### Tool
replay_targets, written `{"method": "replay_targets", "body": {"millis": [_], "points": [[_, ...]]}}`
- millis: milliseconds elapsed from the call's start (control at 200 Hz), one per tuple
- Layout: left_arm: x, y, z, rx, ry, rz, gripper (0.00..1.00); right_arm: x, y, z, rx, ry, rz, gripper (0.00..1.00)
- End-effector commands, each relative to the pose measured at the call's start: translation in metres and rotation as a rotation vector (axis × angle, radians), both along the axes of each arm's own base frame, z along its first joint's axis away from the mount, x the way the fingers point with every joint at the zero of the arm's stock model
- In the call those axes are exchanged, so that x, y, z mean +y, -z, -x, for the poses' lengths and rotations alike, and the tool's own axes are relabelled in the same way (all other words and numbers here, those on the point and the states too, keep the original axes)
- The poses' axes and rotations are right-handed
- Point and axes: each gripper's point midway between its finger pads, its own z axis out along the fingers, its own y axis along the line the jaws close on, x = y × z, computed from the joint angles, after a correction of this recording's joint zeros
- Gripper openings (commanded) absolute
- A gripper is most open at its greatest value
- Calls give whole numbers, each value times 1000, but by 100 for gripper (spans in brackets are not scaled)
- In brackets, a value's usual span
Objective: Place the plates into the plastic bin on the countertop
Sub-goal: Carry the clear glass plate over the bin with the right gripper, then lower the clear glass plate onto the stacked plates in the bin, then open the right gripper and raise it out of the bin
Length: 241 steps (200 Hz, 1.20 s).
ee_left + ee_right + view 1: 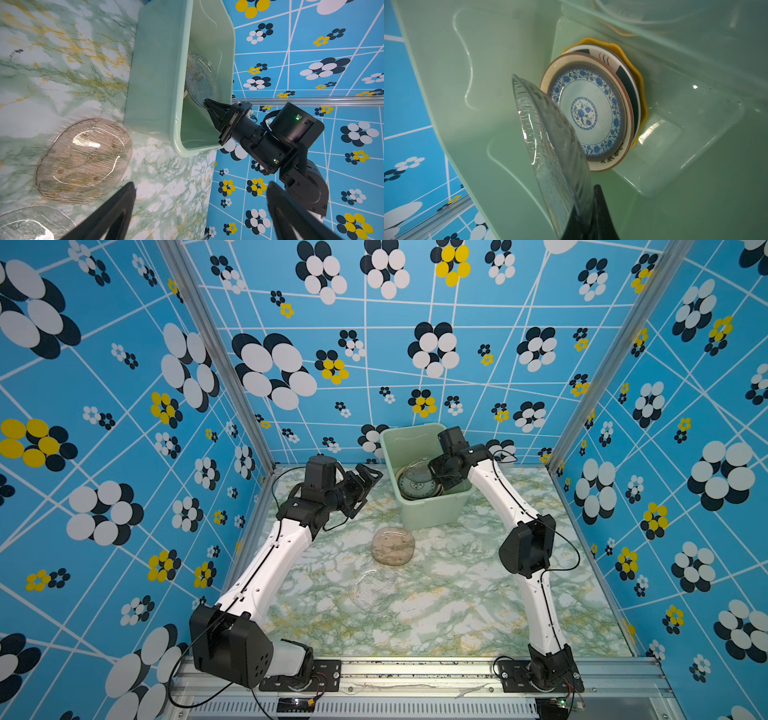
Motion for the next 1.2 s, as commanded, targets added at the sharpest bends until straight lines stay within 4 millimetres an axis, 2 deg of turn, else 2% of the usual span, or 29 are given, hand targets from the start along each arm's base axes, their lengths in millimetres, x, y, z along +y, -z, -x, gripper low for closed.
{"method": "replay_targets", "body": {"millis": [0, 225, 415, 635, 925, 1089, 1199], "points": [[1, -15, -8, -50, 8, -21, 99, 5, 10, -1, 19, 19, 1, 0], [2, -11, -16, -42, 2, -33, 99, 12, 35, -6, 47, 33, -7, 0], [1, -9, -17, -33, 2, -31, 99, 12, 46, -8, 61, 41, -1, 1], [2, -4, -15, -17, 0, -37, 99, 16, 55, -8, 73, 47, -2, 24], [3, 1, -14, -4, -2, -40, 99, 17, 56, -8, 73, 60, -6, 37], [6, 0, -13, 0, -7, -43, 99, 18, 53, -9, 67, 72, -20, 55], [8, -4, -11, -7, -10, -47, 99, 18, 42, -11, 45, 80, -35, 64]]}}
